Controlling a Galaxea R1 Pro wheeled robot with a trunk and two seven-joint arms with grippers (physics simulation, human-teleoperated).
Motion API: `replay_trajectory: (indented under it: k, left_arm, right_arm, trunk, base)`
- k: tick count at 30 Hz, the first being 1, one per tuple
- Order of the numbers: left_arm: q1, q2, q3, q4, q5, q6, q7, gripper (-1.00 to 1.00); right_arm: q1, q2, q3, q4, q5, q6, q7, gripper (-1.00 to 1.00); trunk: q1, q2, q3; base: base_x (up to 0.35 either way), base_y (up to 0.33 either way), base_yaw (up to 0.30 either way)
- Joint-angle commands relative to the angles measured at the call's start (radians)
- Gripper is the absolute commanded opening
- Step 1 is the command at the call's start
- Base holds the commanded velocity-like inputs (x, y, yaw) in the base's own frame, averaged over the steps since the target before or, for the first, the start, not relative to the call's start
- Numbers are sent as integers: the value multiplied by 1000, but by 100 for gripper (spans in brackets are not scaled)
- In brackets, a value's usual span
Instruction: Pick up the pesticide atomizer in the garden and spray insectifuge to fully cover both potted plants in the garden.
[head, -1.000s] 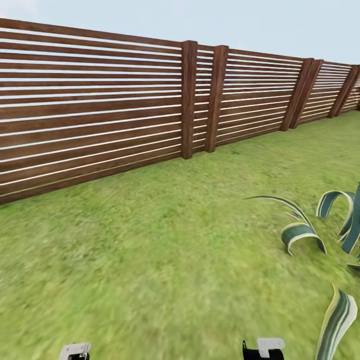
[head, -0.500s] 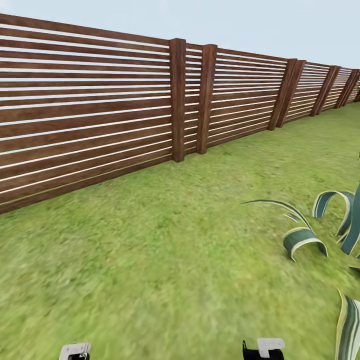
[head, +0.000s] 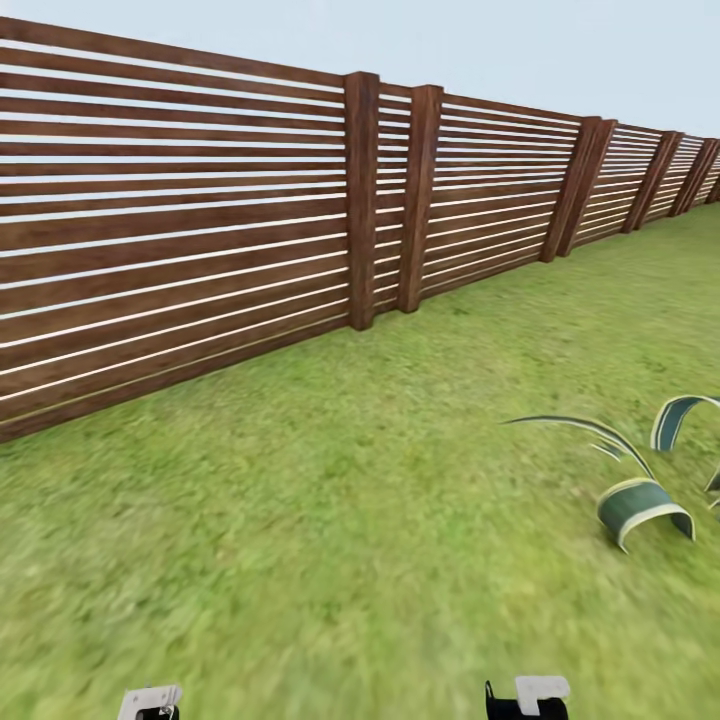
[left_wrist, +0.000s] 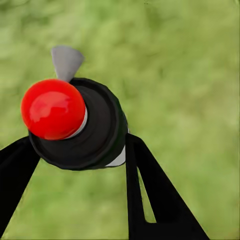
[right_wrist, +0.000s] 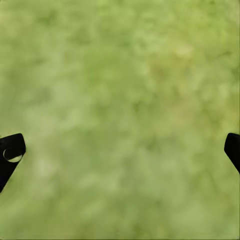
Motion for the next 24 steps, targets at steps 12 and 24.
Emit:
replay_trajectory:
  k: [12,24]
  left_arm:
    - [-1,0,9,1,-5,-3,-5,-100]
    - [-1,0,10,1,-5,-3,-5,-100]
  right_arm:
    - [-1,2,-5,1,9,-3,-11,100]
    - [-1,2,-6,0,5,-3,-15,100]
  trunk:
    - [0,0,-1]
    - [0,0,-1]
  base:
    - [325,109,0]
    - [336,73,-31]
